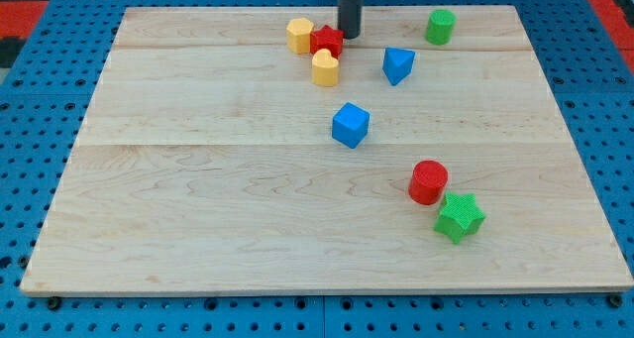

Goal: Push the blue triangle to the downwards

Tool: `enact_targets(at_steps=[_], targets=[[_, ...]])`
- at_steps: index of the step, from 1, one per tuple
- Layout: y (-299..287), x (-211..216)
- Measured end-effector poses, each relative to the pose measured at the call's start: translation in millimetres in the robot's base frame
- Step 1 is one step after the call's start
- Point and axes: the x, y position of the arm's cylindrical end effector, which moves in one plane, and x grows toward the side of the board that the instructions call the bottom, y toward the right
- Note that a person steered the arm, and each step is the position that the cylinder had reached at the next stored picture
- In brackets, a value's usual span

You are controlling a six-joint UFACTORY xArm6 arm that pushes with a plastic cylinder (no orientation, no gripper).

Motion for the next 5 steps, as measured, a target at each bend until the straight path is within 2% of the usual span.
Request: enact_targets(at_steps=[1,3,4,5], targets=[[26.4,15.0],[40.4,98.8],[-6.7,67.0],[51.7,71.8]])
